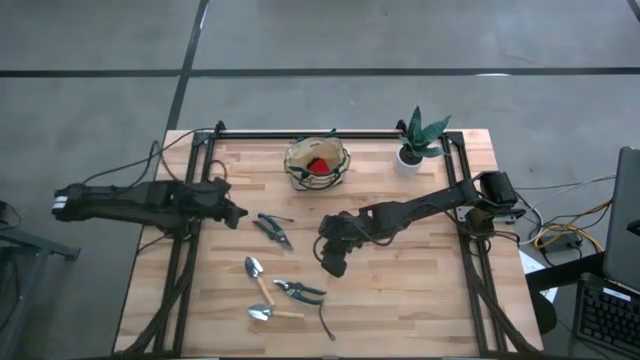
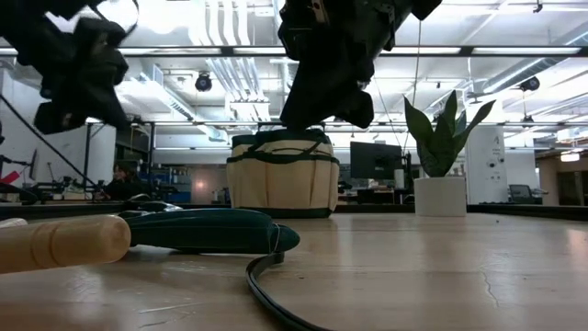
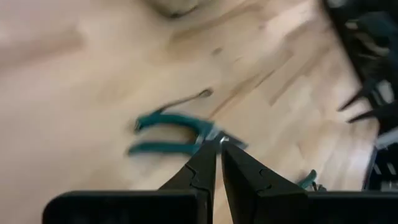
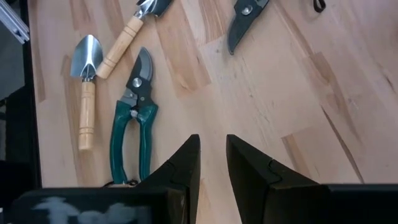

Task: Pick & Place Garden tools in Gardening bag
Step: Put the top pruner into the left bag pocket

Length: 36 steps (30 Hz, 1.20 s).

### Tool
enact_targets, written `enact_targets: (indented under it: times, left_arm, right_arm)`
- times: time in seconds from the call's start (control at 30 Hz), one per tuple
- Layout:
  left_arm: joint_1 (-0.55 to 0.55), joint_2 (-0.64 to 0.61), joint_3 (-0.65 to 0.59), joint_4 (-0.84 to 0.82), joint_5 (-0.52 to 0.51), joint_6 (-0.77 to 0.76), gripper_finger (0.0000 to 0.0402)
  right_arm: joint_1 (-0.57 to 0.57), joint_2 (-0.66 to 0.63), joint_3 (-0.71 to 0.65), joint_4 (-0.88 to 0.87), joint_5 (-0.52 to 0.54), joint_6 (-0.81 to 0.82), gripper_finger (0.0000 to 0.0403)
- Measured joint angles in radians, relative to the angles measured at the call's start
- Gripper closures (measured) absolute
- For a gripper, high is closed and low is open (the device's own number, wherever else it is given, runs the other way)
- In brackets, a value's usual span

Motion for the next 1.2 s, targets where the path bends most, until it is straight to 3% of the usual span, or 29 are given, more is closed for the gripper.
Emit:
enact_targets:
  times: [0.07,0.17,0.3,0.53,0.7,0.97,1.2]
  left_arm:
    - [-0.003,0.04,0.006,0.009,0.044,-0.013,0.0371]
    - [-0.008,0.103,0.013,0.049,0.085,0.086,0.0371]
    - [0.0,0.191,0.036,0.053,0.097,0.145,0.0371]
    - [0.013,0.339,0.07,0.056,0.109,0.016,0.0363]
    - [0.017,0.42,0.073,0.055,0.109,0.026,0.032]
    - [0.012,0.496,0.08,0.111,0.138,0.432,0.0244]
    - [0.013,0.581,0.084,0.111,0.138,0.655,0.0242]
  right_arm:
    - [0.0,0.0,0.0,0.001,0.0,0.0,0.0335]
    - [0.0,0.0,0.0,0.002,0.001,0.0,0.0332]
    - [0.0,0.0,0.0,0.003,0.008,-0.001,0.0327]
    - [0.0,0.0,0.0,0.017,0.026,0.01,0.0325]
    - [0.0,-0.001,0.0,0.018,0.026,0.011,0.0336]
    - [0.0,-0.001,0.0,0.02,0.026,0.009,0.0345]
    - [0.0,-0.001,0.0,0.02,0.026,0.01,0.0341]
